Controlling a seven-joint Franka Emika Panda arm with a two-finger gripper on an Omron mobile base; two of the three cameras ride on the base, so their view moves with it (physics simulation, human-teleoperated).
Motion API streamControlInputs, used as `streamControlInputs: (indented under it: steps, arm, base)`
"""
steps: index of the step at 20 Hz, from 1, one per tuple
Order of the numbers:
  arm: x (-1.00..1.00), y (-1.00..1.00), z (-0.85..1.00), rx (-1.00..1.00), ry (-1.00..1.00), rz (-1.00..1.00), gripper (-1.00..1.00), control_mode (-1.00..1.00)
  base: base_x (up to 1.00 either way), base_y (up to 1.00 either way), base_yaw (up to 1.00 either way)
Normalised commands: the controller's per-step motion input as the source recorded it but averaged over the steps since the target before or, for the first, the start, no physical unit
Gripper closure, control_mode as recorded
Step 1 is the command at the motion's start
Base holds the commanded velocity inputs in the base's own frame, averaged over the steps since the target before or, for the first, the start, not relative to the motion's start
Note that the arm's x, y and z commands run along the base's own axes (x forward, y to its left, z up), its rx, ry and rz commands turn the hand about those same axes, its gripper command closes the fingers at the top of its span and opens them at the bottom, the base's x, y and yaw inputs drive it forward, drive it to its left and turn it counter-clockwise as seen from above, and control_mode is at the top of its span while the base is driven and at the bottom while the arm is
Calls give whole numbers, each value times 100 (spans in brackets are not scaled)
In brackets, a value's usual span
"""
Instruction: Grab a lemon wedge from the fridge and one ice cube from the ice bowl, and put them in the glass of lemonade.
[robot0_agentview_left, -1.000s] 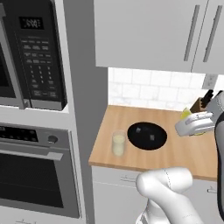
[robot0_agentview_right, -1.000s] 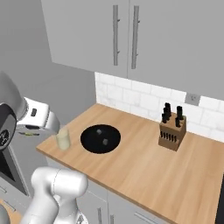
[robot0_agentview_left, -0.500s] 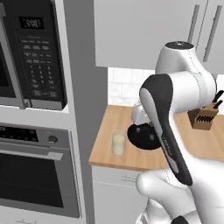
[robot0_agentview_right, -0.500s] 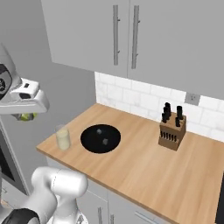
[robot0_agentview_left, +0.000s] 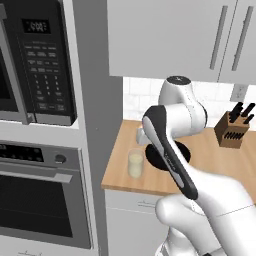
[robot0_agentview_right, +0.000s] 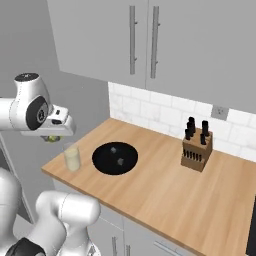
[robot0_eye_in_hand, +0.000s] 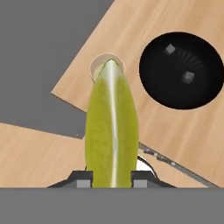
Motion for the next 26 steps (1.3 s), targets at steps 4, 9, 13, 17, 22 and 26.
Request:
streamControlInputs:
  steps: [4, 9, 13, 17, 22, 26]
  arm:
    - [43, 2, -75, 16, -25, 4, 100, -100]
    - [53, 25, -27, 0, -11, 2, 100, -100]
    - [70, 11, 14, -17, 36, 0, 100, -100]
    - [44, 3, -5, -9, 29, 0, 100, -100]
    - [20, 0, -22, 0, 0, 5, 100, -100]
    - [23, 0, -12, 0, 0, 1, 100, -100]
  base:
    - [0, 0, 0]
    - [0, 0, 0]
    - [0, 0, 0]
    - [0, 0, 0]
    - [0, 0, 0]
    - [0, 0, 0]
